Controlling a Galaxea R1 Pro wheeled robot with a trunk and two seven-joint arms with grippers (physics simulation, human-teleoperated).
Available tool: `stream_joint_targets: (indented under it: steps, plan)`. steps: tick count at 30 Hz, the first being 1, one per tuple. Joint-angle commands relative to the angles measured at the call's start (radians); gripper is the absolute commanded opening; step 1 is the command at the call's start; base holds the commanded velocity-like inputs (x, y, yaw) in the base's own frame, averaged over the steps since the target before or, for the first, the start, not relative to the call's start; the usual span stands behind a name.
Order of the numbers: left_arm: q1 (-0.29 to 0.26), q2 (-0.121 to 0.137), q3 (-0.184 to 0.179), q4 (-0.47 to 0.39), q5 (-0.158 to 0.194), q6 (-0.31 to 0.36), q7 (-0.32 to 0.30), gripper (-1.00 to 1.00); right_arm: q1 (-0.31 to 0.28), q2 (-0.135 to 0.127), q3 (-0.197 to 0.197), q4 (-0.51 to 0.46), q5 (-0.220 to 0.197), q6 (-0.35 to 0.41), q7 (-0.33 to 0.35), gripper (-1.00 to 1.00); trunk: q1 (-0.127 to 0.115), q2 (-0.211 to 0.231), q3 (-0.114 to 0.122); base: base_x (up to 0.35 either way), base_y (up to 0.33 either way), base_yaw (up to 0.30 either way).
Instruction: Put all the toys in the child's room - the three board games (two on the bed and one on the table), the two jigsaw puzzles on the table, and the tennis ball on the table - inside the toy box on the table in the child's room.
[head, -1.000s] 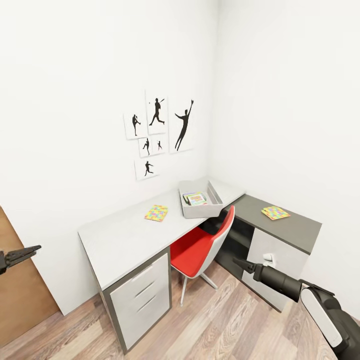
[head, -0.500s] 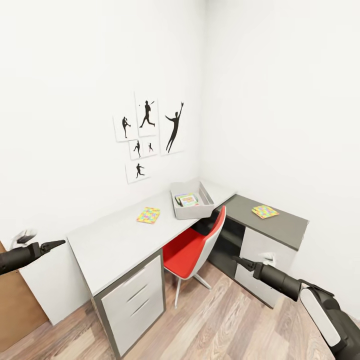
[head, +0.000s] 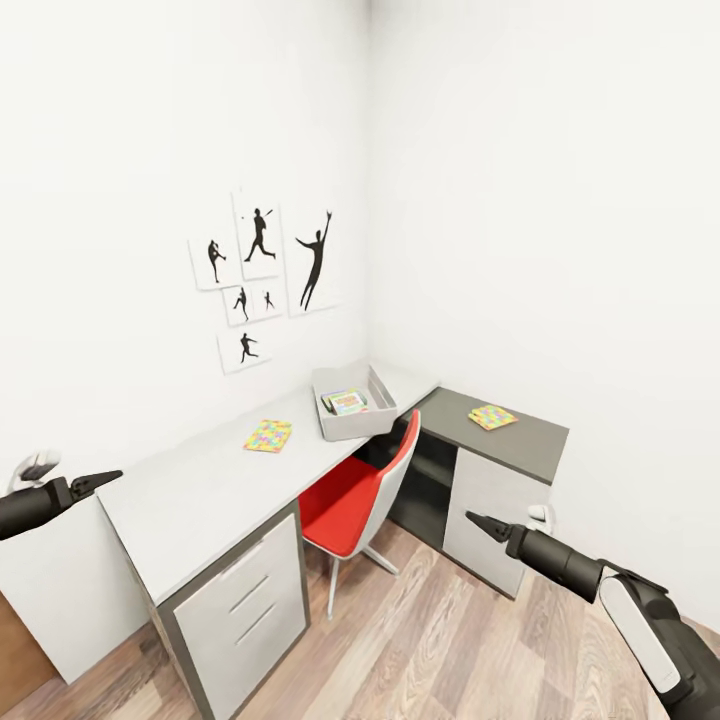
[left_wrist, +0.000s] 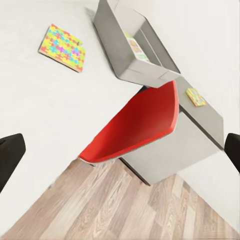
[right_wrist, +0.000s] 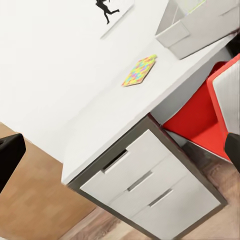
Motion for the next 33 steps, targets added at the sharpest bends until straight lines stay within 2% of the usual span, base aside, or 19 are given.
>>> stream_joint_targets:
  steps: [1,33]
  plan:
    - [0.000,0.000,0.001,0.000,0.001,0.005,-0.003,1.00,-0.001,0.000,-0.001,0.004,-0.007,0.008,0.001,1.00,0.000,-0.001,0.001,-0.104,0.000,-0.211]
    - [0.000,-0.001,0.001,-0.005,0.001,0.001,-0.003,1.00,-0.001,0.002,-0.001,0.012,-0.006,0.006,0.000,1.00,0.000,-0.001,0.039,-0.010,0.000,-0.211]
